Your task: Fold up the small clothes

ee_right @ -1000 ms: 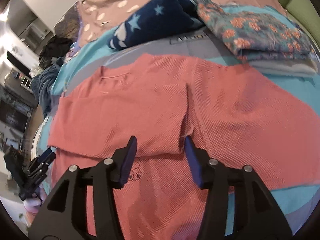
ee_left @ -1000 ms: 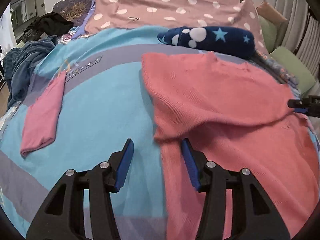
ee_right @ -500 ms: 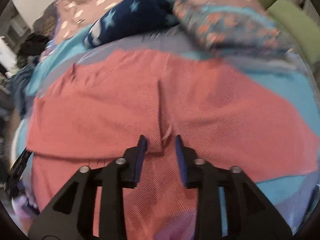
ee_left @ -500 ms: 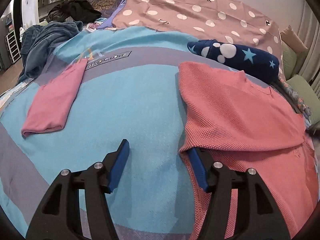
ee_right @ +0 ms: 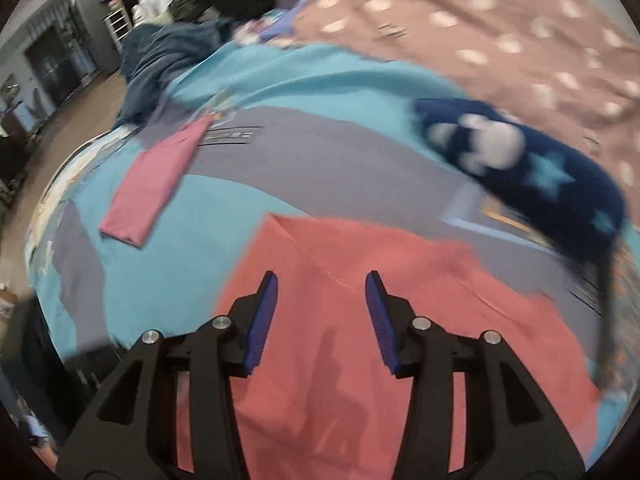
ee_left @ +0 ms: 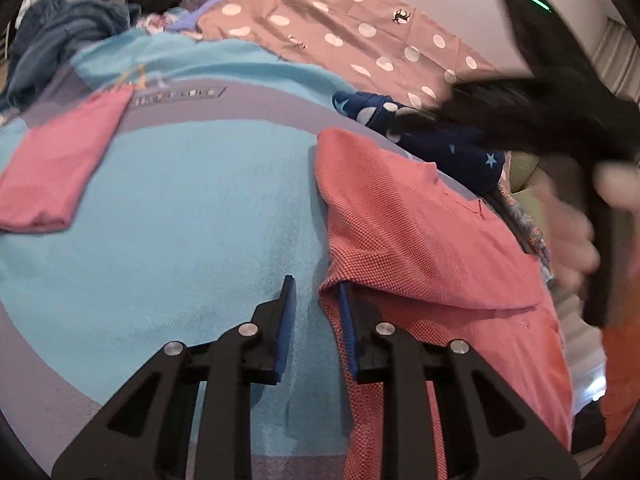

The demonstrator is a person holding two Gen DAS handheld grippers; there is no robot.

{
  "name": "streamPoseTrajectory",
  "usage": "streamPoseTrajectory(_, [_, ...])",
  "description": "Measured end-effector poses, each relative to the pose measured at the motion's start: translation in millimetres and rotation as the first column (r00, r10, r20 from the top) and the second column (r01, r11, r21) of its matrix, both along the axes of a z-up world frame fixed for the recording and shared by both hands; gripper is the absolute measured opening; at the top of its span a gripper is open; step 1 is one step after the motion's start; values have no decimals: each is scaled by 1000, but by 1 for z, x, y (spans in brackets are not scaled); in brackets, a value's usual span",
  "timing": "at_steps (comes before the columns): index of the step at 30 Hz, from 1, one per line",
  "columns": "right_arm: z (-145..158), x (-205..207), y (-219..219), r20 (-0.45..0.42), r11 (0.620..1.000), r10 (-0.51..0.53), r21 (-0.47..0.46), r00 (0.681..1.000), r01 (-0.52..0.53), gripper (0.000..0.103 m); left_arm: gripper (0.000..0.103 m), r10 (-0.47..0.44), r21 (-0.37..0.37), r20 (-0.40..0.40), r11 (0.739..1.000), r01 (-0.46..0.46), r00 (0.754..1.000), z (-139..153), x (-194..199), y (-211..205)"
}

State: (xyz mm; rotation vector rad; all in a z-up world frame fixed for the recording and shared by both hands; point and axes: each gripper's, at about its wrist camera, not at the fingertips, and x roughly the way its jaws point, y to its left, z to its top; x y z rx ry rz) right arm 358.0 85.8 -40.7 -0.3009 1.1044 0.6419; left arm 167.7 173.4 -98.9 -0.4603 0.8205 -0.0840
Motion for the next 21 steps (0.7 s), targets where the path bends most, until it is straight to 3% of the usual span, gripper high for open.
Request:
streamPoseTrajectory(2, [-13,10,27,-36,999,38,-27,999,-39,53,22,-4,-21,3,1000,4,1000,-1,0,2])
streamPoseTrajectory(4, [-26,13,44,-53,996,65,-64,996,-68,49,14,-7,-20,-5,1000,7,1000,-2,0,1])
streamPoseTrajectory(5, [-35,13,54,-53,990,79,-111,995,-84,9,11,-4,-13,-13,1000,3,1000,-3,-1,0])
streamPoseTrajectory(6, [-42,15,59,-48,987,65,-144,997,-72,2,5,8,-5,-16,1000,-8,1000,-2,-2,0])
streamPoseTrajectory(9, [-56,30,70,-2,990,-1,-140,1000,1,2,1,94,78,-6,993,-93,996,8,-13,3])
streamPoseTrajectory(13, [-59,42,65,12,999,-38,-18,999,38,2,1,103,61,9,993,-103,995,13,-18,10])
streamPoseTrajectory(14, [-58,42,62,18,999,-38,-4,999,38,7,1,103,37,9,994,-103,995,13,-18,13])
streamPoseTrajectory(15, [-55,41,56,18,998,-59,-12,998,59,26,0,102,11,23,995,-102,995,15,-19,16])
streamPoseTrajectory(17, [-42,36,39,25,996,-87,7,996,87,52,0,87,-17,89,996,-86,992,23,-23,19])
streamPoseTrajectory(19, [-20,22,12,40,995,-82,66,996,80,51,1,66,-17,162,998,-64,985,31,-27,15])
streamPoseTrajectory(21, [-5,5,-18,26,992,-68,104,997,65,43,2,22,3,216,1000,-23,976,37,-24,4])
